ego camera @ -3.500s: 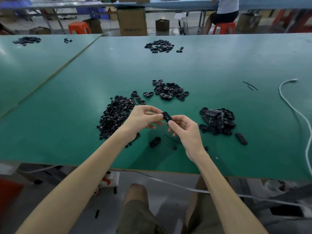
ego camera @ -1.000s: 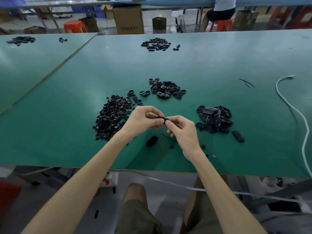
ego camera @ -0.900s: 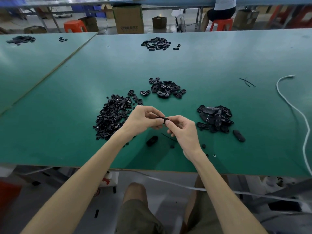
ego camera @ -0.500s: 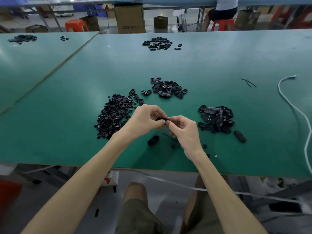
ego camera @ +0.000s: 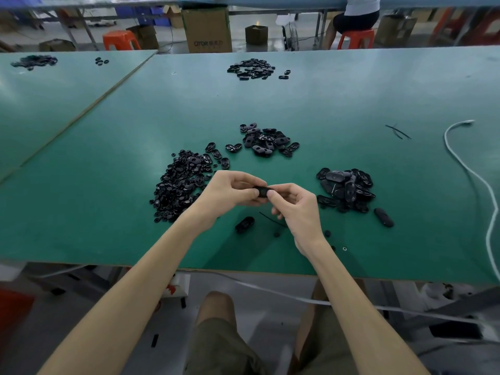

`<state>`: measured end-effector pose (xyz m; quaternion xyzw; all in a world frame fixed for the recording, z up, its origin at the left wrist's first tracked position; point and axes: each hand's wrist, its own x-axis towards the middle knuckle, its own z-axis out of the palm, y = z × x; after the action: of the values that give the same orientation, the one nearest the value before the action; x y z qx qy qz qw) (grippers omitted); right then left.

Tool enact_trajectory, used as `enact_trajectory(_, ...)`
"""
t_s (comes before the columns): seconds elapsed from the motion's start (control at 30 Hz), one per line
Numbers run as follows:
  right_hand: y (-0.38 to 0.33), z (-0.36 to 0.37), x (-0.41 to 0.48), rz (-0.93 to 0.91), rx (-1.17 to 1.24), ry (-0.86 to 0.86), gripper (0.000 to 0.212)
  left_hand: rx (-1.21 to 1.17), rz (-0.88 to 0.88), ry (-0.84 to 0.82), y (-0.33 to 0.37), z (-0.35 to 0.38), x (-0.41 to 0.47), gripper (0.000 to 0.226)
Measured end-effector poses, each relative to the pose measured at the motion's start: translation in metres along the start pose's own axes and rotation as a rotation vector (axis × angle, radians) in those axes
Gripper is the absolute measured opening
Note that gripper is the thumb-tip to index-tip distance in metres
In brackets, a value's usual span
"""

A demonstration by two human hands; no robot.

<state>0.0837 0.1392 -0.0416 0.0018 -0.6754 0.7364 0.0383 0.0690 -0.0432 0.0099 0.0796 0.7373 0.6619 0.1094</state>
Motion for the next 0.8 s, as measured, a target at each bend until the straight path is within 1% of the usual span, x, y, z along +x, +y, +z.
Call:
enact_trajectory(0.13, -0.001, 0.0, 0.0, -0.005, -0.007, 0.014, 0.004, -0.11, -0.071, -0.036, -0.001, -0.003, -0.001, 0.024)
enact_trajectory(0.27, -0.001, 0.0, 0.0, -0.003, -0.007, 0.011, 0.004, -0.135, -0.096, -0.046, 0.0, -0.004, -0.002, 0.022)
enact_trajectory(0.33, -0.001, 0.0, 0.0, 0.001, -0.012, 0.009, 0.004, -0.121, -0.09, -0.032, 0.0, -0.002, -0.003, 0.021)
enact_trajectory(0.53, -0.001, -0.001, 0.0, 0.007, -0.007, -0.006, 0.005, 0.018, -0.036, 0.049, 0.0, 0.007, 0.0, 0.016)
enact_trajectory(0.8, -0.002, 0.0, -0.001, 0.002, -0.01, -0.008, 0.007, 0.052, -0.026, 0.05, 0.001, 0.007, 0.0, 0.016)
